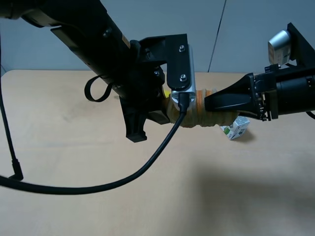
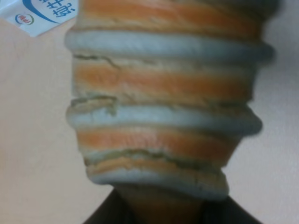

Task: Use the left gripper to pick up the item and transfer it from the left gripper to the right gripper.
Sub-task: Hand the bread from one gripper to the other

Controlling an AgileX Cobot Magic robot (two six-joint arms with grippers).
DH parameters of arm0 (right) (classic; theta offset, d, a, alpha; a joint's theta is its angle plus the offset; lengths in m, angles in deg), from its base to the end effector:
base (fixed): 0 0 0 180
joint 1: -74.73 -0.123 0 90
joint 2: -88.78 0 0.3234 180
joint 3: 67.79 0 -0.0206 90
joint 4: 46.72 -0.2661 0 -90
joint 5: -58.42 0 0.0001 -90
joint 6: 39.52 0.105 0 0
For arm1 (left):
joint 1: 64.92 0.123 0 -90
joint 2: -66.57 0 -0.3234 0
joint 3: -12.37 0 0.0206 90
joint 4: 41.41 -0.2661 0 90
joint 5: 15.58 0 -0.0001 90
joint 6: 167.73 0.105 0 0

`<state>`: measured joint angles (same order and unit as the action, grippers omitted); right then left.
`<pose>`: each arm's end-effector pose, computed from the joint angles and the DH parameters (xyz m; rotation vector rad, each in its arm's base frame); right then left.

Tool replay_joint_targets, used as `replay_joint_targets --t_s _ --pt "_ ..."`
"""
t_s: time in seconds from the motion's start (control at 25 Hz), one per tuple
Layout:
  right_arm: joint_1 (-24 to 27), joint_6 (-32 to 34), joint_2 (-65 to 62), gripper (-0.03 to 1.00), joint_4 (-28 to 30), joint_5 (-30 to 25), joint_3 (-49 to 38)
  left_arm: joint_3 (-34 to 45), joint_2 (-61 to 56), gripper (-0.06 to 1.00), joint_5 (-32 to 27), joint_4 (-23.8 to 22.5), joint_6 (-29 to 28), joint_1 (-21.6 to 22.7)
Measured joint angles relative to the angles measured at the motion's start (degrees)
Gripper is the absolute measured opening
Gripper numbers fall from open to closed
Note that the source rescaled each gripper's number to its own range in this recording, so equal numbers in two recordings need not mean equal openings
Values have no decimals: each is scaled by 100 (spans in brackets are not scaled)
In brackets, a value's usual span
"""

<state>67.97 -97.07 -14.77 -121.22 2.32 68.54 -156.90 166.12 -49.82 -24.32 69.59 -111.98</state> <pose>0.1923 0.1074 0.2722 -0.4146 2.3061 1.2357 0.2408 -0.2843 0.2859 1.8168 1.7156 -0.2367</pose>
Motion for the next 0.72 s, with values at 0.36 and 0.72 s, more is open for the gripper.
replay_joint_targets --t_s 0.36,0.72 --pt "0 -105 0 9 -6 -35 0 0 7 36 22 0 0 0" --pt "0 -105 0 7 17 -44 0 0 -6 99 248 285 -201 0"
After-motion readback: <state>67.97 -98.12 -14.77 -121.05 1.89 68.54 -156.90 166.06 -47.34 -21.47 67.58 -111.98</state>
